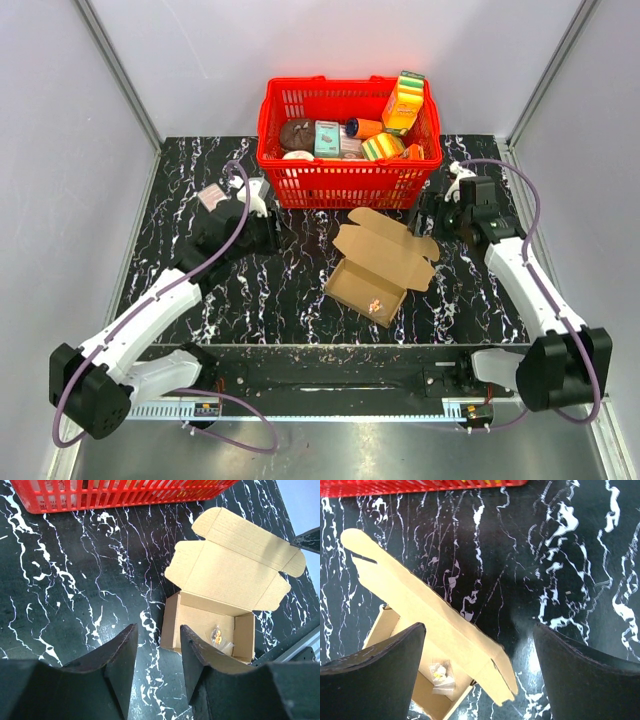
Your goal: Fold the paper box
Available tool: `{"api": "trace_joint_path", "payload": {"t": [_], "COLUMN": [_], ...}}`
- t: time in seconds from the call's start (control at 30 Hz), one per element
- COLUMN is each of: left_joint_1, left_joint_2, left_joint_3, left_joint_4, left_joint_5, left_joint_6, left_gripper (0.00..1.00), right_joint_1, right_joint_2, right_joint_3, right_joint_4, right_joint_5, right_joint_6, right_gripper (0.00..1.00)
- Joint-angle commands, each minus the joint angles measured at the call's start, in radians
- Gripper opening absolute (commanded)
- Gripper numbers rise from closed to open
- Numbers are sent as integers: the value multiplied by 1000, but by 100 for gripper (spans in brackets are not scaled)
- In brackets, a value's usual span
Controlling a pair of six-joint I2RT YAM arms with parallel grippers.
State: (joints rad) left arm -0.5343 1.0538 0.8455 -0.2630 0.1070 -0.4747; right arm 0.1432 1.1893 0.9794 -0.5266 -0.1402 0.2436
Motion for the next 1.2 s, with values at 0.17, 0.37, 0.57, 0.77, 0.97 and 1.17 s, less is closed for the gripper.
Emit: {"api": "trace_joint_path", "payload": {"t": [0.17,0.37,0.57,0.77,0.97,1.17], "left_joint_1": [5,7,5,7,7,7], "left_joint_2": [11,23,12,-6,-15,-31], "left_joint_3": [93,99,90,84,75,61], "left_joint_4": [-79,-76,-87,-96,-97,-99], "left_joint_5": [22,33,31,23,22,26], "left_joint_6": [38,41,53,59,54,53], "left_gripper": [44,44,45,45,46,46], "right_joint_1": [-13,-13,-13,-14,-11,19], "right_joint_2": [75,133,191,227,216,205], "right_joint_3": [70,79,93,110,114,122], "right_joint_4": [88,97,94,83,89,82], "right_joint_5": [-186,-278,-384,-447,-495,-541], "right_joint_6": [-199,-236,-265,-270,-273,-313], "right_gripper": [94,85,78,70,54,45]}}
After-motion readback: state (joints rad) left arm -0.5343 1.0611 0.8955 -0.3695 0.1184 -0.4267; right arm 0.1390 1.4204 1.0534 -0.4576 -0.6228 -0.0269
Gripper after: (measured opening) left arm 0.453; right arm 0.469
